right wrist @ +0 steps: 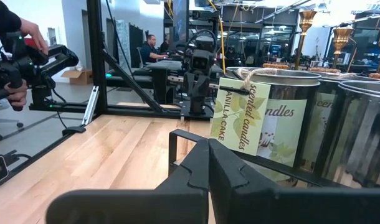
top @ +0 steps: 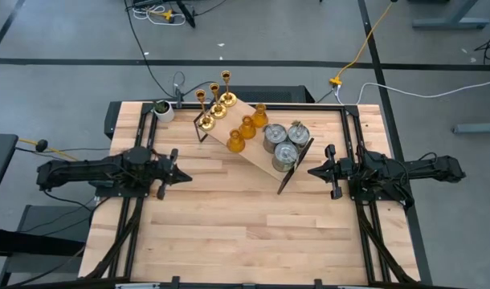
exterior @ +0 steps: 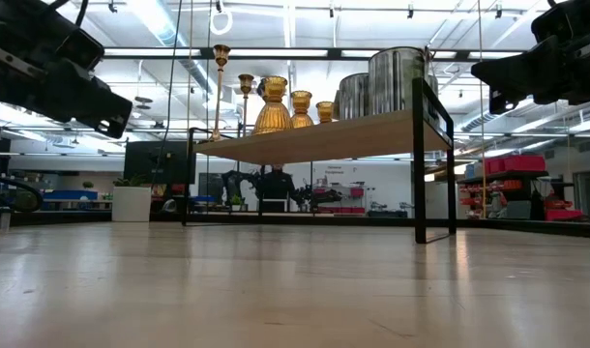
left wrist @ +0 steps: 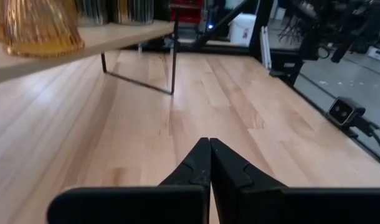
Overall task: Pick & Place candle stick holders
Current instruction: Return to Home Position
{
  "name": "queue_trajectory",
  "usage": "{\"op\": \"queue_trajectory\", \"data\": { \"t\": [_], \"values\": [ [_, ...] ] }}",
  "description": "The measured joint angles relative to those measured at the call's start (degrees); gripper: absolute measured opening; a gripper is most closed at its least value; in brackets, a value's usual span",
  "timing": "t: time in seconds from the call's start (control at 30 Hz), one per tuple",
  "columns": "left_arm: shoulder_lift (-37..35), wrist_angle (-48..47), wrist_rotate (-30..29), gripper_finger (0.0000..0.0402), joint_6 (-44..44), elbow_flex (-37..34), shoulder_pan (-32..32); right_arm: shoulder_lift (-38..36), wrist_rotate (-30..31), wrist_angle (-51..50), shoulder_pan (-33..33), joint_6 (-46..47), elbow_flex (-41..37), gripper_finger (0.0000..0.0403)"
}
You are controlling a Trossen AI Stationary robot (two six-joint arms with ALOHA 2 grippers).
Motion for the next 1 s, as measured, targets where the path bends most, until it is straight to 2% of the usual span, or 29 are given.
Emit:
{"op": "queue_trajectory", "data": {
  "t": [0.47, 1.0],
  "values": [
    [-0.5, 0.1, 0.7, 0.0007, 0.0, -0.2, 0.0, 0.0, 0.0, 0.0, 0.0, 0.0, 0.0, 0.0003],
    [-6.2, -0.2, 0.2, 0.0005, -0.4, -0.3, 0.0, 0.0, 0.0, 0.0, 0.0, 0.0, 0.0, 0.0003]
  ]
}}
